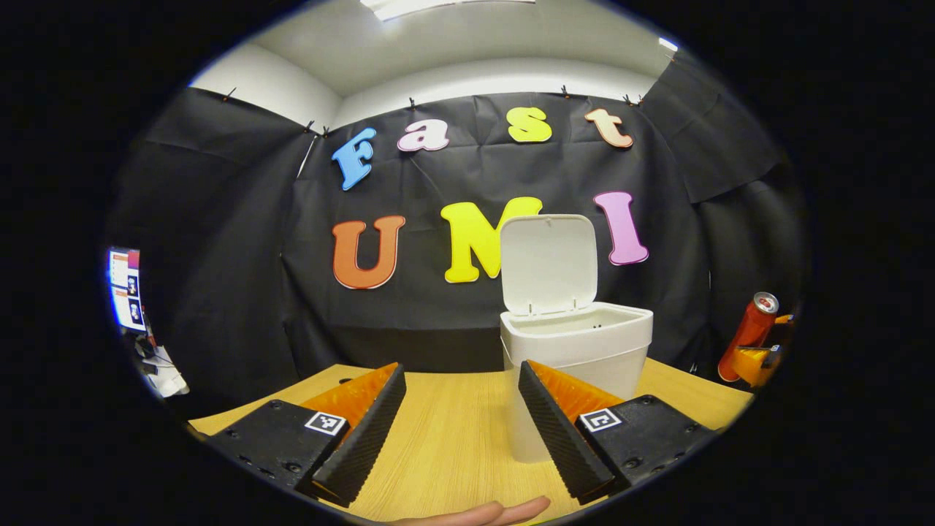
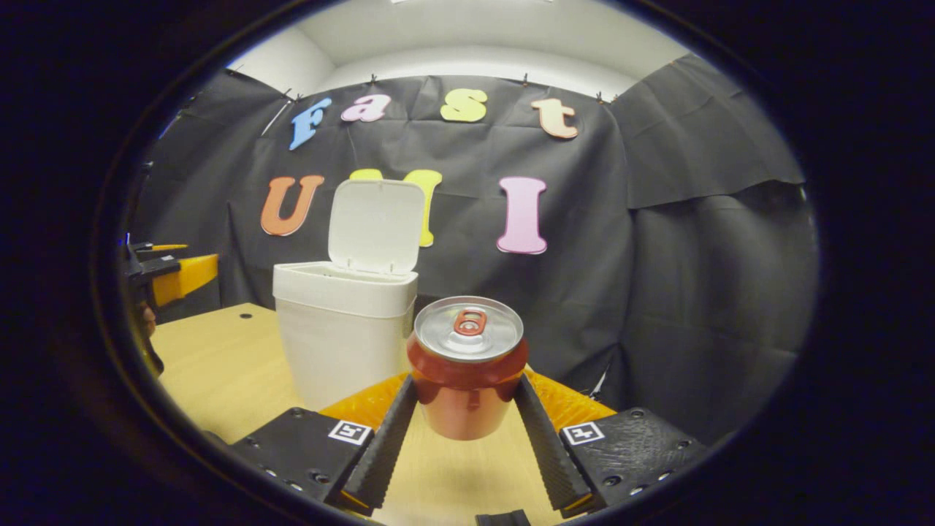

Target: Press the lid of the desktop garbage bin to open it, pick up the crumpled paper on the desktop and throw it into the bin, then pick up the pop can on the desktop and drop it into the bin, and finally close the garbage bin lid.

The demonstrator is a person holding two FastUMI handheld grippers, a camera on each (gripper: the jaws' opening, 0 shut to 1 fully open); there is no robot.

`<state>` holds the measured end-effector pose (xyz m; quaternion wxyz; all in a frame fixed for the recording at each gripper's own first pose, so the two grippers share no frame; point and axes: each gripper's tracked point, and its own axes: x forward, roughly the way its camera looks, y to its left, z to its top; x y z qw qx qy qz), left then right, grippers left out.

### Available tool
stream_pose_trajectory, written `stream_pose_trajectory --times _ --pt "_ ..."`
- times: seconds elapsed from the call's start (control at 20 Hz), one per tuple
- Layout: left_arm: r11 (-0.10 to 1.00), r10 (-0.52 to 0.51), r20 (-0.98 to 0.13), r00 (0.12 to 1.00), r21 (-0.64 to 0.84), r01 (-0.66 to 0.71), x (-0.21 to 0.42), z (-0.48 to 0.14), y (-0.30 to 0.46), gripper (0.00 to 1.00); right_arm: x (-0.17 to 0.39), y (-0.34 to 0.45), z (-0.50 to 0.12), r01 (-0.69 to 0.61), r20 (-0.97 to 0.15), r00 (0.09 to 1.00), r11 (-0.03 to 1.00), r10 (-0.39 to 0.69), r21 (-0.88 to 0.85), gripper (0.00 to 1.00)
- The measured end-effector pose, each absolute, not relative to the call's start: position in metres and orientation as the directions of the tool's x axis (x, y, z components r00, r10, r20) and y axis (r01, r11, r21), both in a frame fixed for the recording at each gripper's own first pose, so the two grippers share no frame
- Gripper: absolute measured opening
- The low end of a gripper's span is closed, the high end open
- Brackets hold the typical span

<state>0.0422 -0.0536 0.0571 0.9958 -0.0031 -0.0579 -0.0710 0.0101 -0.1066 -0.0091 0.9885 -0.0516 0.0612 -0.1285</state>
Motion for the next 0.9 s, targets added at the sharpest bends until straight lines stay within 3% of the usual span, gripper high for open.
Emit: stream_pose_trajectory --times 0.4,0.65,0.9 --pt "0.994 -0.107 0.119 0.987 -0.007 0.109 0.026 0.039 -0.021 1.00 0.017 -0.143 -0.031 0.300 -0.192 0.930 0.950 -0.312 -0.090 0.80" --pt "0.996 -0.093 0.096 0.991 -0.001 0.093 0.024 0.033 -0.004 1.00 0.023 -0.150 -0.005 0.334 -0.180 0.919 0.935 -0.351 -0.120 0.80" --pt "0.993 -0.113 0.105 0.988 -0.025 0.116 0.019 0.037 0.001 1.00 0.029 -0.132 0.060 0.318 -0.100 0.937 0.936 -0.334 -0.152 0.81"
